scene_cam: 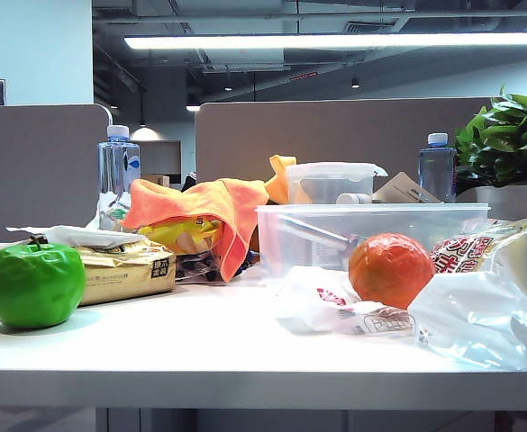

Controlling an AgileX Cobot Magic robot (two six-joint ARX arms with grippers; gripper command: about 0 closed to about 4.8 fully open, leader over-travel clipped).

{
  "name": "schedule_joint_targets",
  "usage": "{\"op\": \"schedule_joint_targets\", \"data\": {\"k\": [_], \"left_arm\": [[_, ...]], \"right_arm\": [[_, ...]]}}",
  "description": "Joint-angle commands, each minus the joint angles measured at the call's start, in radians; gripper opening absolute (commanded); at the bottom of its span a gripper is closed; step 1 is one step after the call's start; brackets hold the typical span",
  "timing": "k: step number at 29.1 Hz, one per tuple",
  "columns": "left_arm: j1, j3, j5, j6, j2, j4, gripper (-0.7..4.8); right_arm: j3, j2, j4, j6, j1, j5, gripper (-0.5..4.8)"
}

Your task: Pick up the metal ice scoop from the table and place it inside the transparent plastic box.

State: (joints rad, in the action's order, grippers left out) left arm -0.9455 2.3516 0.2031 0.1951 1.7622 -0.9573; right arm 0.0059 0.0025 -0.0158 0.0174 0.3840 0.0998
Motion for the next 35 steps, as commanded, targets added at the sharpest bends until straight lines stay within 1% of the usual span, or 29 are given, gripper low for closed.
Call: {"op": "schedule_joint_targets", "data": {"k": [1, 3, 7, 10, 11, 12, 14, 17, 19, 22, 24, 27, 31, 35], "left_arm": [[-0.103, -0.005, 0.092, 0.044, -0.08, 0.013, -0.06], [-0.152, -0.035, 0.086, 0.039, -0.132, 0.018, -0.06], [-0.259, -0.187, 0.11, 0.032, -0.296, 0.064, -0.05], [-0.351, -0.351, 0.216, 0.029, -0.439, 0.14, -0.06], [-0.384, -0.432, 0.243, 0.029, -0.501, 0.188, -0.06], [-0.405, -0.504, 0.241, 0.02, -0.551, 0.23, -0.06], [-0.436, -0.66, 0.242, -0.02, -0.655, 0.324, -0.06], [-0.477, -0.952, 0.247, -0.076, -0.838, 0.486, -0.06], [-0.502, -1.116, 0.255, -0.101, -0.936, 0.558, -0.06], [-0.525, -1.287, 0.261, -0.138, -1.046, 0.61, -0.06], [-0.525, -1.359, 0.269, -0.169, -1.102, 0.606, -0.06], [-0.525, -1.412, 0.269, -0.17, -1.152, 0.568, -0.05], [-0.525, -1.417, 0.267, -0.169, -1.18, 0.449, -0.05], [-0.525, -1.417, 0.268, -0.17, -1.179, 0.396, -0.05]], "right_arm": [[0.002, 0.0, 0.016, 0.001, -0.08, -0.004, -0.01], [0.002, 0.0, 0.017, 0.001, -0.134, -0.005, -0.01], [0.002, 0.0, 0.017, 0.001, -0.233, -0.005, -0.01], [0.002, 0.0, 0.017, 0.001, -0.289, 0.0, -0.01], [0.002, 0.0, 0.017, 0.001, -0.299, 0.002, -0.01], [0.002, 0.0, 0.017, 0.001, -0.304, 0.006, -0.01], [0.002, 0.0, 0.017, 0.001, -0.304, 0.006, -0.01], [0.002, 0.0, 0.017, 0.001, -0.304, 0.006, -0.01], [0.002, 0.0, 0.016, 0.001, -0.304, 0.007, -0.01], [0.002, 0.0, 0.017, 0.001, -0.303, 0.005, -0.01], [0.002, 0.0, 0.017, 0.001, -0.302, 0.006, -0.01], [0.002, 0.0, 0.018, 0.001, -0.303, 0.006, -0.01], [0.002, 0.0, 0.018, 0.001, -0.3, 0.004, -0.01], [0.002, 0.0, 0.018, 0.001, -0.301, 0.006, -0.01]]}}
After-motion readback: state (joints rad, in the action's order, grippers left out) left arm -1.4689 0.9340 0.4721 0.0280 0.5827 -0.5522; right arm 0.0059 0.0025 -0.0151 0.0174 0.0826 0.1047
